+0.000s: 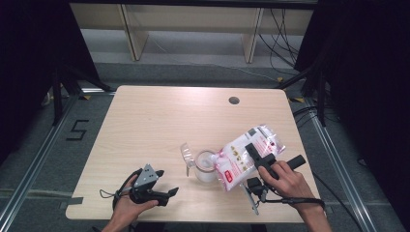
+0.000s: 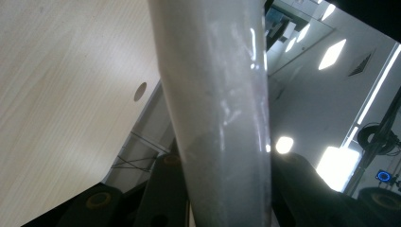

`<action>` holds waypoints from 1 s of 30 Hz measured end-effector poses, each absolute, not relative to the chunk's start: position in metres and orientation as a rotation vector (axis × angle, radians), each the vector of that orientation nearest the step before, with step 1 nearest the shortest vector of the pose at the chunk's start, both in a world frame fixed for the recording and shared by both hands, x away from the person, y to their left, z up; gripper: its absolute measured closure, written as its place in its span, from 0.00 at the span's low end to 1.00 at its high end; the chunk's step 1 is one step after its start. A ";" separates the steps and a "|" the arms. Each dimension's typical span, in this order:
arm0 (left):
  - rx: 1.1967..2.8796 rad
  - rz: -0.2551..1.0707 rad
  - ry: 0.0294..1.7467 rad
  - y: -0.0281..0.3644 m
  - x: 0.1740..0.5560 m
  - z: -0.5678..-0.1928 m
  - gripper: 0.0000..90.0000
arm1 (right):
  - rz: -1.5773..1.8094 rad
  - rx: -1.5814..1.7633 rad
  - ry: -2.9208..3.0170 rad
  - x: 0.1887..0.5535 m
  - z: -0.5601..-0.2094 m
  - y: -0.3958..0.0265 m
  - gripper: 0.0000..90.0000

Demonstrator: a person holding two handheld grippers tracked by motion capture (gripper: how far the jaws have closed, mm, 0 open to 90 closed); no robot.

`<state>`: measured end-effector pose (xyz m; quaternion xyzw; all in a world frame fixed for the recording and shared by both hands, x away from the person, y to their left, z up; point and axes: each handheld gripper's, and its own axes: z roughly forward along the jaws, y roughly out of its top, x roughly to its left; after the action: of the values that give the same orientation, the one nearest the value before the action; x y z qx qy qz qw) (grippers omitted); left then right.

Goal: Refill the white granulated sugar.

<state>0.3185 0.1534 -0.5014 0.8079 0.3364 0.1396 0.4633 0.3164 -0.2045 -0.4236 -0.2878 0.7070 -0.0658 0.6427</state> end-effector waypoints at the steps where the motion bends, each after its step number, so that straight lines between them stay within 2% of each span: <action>1: 1.986 0.343 0.827 0.153 0.319 -0.501 0.20 | -0.154 -0.659 1.613 0.316 -0.423 -0.204 0.84; 30: 1.985 0.347 0.827 0.154 0.318 -0.501 0.20 | -0.154 -0.670 1.606 0.316 -0.422 -0.204 0.84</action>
<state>0.3184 0.1535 -0.5013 0.8074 0.3366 0.1413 0.4634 0.3164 -0.2035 -0.4224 -0.2942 0.7045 -0.0675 0.6423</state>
